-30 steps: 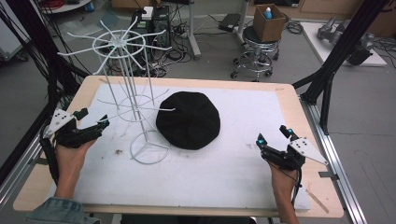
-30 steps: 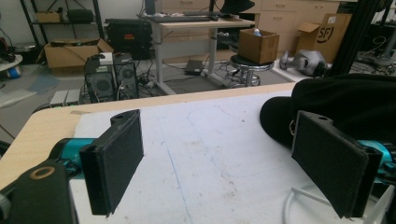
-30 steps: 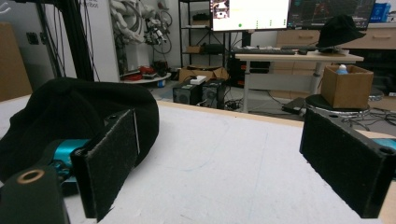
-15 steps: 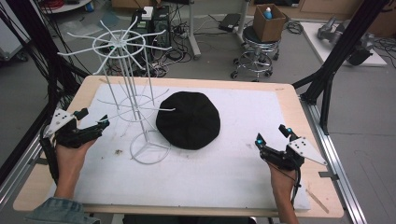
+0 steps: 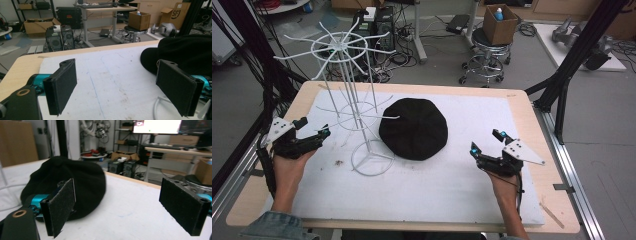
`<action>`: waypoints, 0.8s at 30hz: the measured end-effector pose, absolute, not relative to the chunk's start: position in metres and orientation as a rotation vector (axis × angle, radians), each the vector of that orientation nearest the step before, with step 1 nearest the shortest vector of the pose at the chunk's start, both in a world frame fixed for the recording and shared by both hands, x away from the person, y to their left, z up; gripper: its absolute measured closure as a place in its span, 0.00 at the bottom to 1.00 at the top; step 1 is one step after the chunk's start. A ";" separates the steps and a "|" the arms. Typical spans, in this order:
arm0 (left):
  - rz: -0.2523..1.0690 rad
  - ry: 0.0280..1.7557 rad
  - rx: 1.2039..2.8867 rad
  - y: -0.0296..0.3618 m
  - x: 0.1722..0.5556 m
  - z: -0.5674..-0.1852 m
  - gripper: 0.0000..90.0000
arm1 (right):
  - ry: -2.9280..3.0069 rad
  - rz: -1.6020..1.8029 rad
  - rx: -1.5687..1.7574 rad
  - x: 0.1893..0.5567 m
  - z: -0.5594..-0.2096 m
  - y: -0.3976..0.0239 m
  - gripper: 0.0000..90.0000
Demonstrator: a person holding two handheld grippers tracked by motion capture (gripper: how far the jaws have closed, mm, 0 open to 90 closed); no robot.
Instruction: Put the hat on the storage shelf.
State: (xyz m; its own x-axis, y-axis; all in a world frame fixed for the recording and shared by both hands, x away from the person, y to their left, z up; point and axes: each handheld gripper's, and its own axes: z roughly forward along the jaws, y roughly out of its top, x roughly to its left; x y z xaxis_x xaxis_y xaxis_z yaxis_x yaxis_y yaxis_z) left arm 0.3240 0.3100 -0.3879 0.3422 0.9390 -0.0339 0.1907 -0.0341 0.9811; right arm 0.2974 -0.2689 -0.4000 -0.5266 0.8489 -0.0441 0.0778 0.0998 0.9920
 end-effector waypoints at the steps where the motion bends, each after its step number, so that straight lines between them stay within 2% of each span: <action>1: 0.844 1.076 1.495 0.309 0.324 -0.388 0.19 | 1.722 1.491 0.914 0.297 -0.400 -0.269 0.14; 13: 0.848 1.078 1.501 0.311 0.326 -0.389 0.19 | 1.844 1.522 0.862 0.339 -0.387 -0.225 0.15; 24: 0.851 1.077 1.500 0.311 0.326 -0.388 0.19 | 1.878 1.551 0.816 0.357 -0.388 -0.198 0.17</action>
State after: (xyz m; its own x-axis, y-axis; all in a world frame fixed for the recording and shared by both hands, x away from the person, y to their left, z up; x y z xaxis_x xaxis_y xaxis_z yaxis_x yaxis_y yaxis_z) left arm 0.3261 0.3108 -0.3883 0.3407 0.9398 -0.0277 0.1906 -0.0401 0.9809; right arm 0.3575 -0.1982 -0.3880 -0.6545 0.7548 -0.0432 0.1004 0.1434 0.9846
